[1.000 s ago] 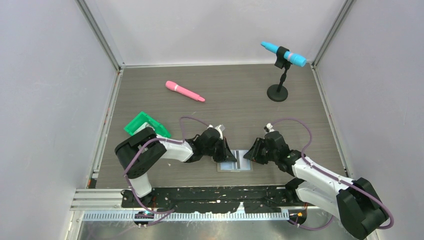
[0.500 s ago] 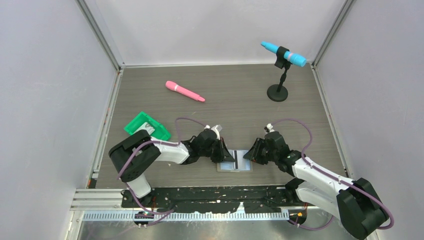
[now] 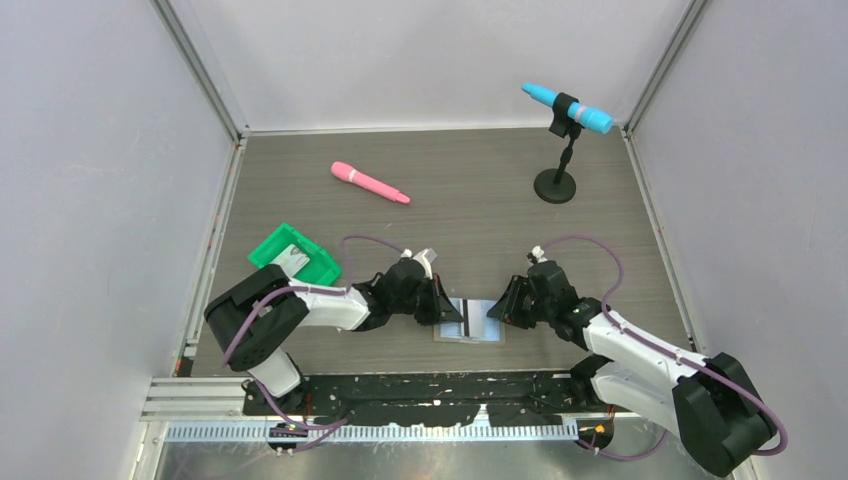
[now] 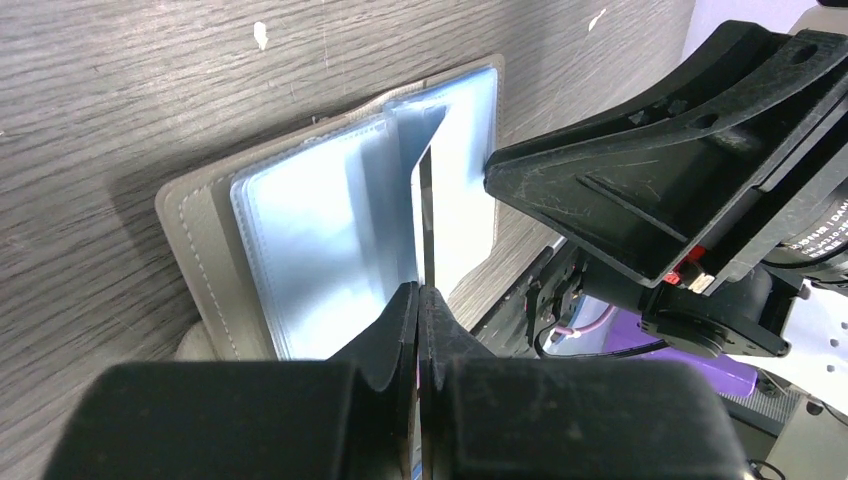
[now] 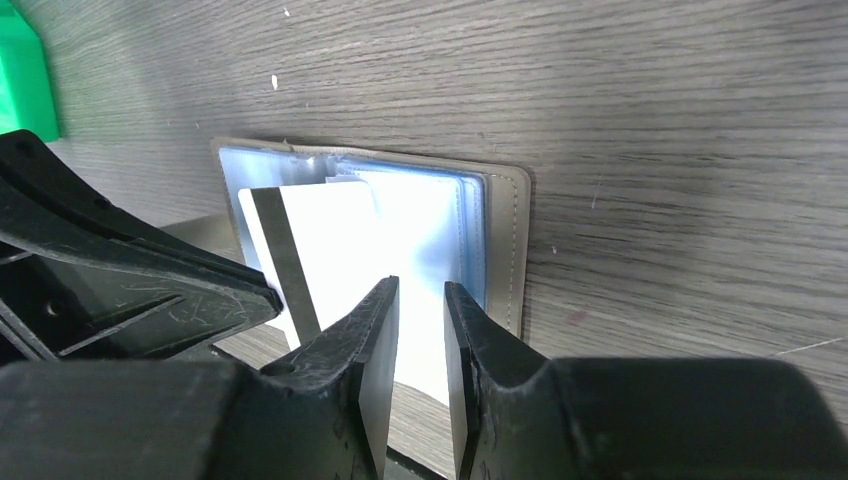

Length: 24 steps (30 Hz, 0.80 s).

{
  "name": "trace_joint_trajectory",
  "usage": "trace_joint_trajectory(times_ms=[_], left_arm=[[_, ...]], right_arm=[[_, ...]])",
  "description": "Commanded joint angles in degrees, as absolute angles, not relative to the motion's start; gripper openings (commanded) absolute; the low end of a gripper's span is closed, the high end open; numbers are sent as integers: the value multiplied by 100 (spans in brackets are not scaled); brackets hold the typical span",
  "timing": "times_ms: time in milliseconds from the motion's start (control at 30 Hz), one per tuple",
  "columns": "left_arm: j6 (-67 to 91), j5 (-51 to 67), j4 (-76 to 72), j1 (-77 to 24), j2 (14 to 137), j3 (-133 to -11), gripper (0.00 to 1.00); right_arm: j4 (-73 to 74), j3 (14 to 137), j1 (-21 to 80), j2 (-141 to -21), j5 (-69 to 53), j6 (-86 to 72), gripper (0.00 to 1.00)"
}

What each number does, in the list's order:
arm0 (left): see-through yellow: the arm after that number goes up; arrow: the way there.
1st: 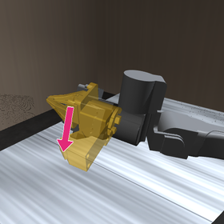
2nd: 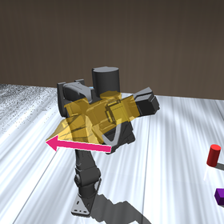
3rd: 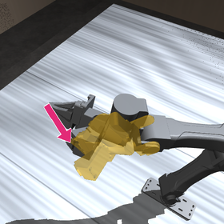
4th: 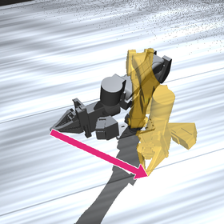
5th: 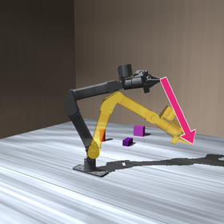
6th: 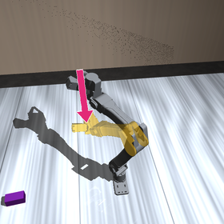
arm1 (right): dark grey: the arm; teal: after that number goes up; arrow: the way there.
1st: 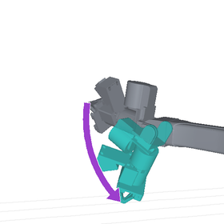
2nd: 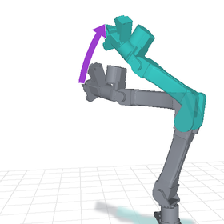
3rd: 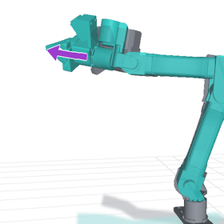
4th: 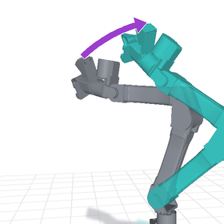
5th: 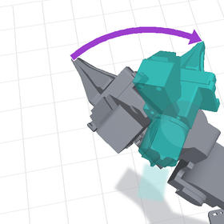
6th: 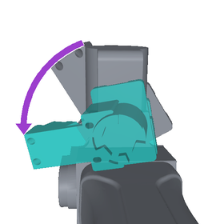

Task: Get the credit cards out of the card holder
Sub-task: Remove the credit card from the card holder.

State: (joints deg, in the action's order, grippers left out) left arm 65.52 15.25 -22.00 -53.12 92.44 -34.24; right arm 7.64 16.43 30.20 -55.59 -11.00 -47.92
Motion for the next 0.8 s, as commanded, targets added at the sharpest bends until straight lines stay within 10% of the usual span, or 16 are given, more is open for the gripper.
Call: trace_joint_trajectory(times_ms=[0,767], left_arm=[[6407,1410,-2281,-5282,9037,-3390,0],[6294,1439,-2259,-5291,9065,-3526,0]], right_arm=[[1325,1892,3023,-5611,-905,-4549,31],[327,1863,3094,-5696,-1664,-4406,37]])
